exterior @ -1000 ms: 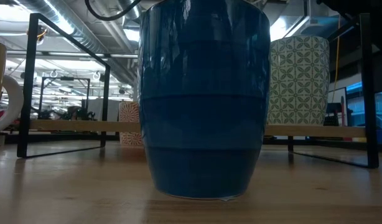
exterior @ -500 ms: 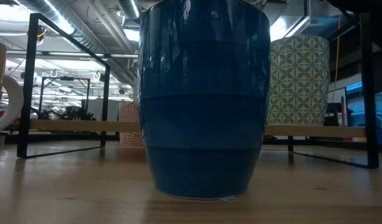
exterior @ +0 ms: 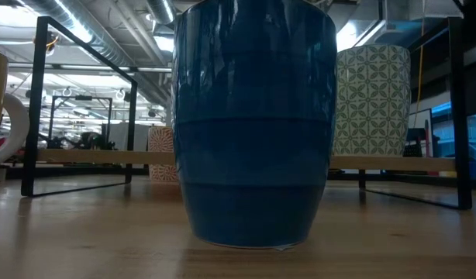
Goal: Place coffee mugs
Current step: Put the yellow mug on the shelf
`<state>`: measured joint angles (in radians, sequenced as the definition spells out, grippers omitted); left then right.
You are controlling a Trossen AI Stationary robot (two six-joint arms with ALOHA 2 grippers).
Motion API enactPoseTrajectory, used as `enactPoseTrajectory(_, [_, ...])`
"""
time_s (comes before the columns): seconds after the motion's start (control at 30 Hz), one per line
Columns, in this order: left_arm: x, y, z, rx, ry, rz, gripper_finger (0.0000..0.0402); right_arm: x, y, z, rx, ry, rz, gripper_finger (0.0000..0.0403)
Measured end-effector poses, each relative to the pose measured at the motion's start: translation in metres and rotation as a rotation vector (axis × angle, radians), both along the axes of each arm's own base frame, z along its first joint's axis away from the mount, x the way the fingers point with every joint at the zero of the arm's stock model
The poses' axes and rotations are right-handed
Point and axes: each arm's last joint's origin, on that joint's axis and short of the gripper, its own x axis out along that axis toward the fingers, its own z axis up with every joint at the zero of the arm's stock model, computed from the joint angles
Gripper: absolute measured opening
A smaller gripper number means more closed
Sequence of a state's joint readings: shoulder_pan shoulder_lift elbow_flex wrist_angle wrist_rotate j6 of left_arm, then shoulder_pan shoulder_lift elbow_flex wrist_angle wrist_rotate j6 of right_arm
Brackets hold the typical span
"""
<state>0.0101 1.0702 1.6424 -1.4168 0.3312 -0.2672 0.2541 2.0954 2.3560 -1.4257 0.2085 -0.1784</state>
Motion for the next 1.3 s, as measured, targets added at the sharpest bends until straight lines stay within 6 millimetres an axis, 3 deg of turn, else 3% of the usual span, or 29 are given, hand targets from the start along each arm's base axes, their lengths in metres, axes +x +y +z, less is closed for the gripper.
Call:
enactPoseTrajectory(0.17, [-0.002, -0.02, 0.0, -0.004, 0.024, -0.039, 0.0194, 0.016, 0.034, 0.004, -0.007, -0.202, 0.196, 0.012])
enactPoseTrajectory(0.4, [-0.003, -0.037, 0.002, -0.01, 0.006, -0.035, 0.0194, 0.051, 0.058, -0.01, -0.018, -0.404, 0.417, 0.012])
enactPoseTrajectory(0.57, [-0.001, -0.044, 0.006, -0.029, -0.036, 0.012, 0.0194, 0.078, 0.073, -0.038, 0.015, -0.48, 0.552, 0.012])
enactPoseTrajectory(0.7, [0.0, -0.047, 0.008, -0.032, -0.07, 0.046, 0.0194, 0.096, 0.091, -0.072, 0.064, -0.501, 0.692, 0.0123])
enactPoseTrajectory(0.9, [0.001, -0.047, 0.009, -0.028, -0.082, 0.109, 0.0194, 0.109, 0.114, -0.115, 0.05, -0.496, 0.812, 0.0167])
enactPoseTrajectory(1.07, [0.001, -0.047, 0.009, -0.037, -0.079, 0.146, 0.0194, 0.113, 0.118, -0.137, -0.03, -0.459, 0.836, 0.0194])
enactPoseTrajectory(1.3, [0.001, -0.046, 0.009, -0.034, -0.08, 0.151, 0.0194, 0.12, 0.109, -0.144, -0.129, -0.46, 0.831, 0.0198])
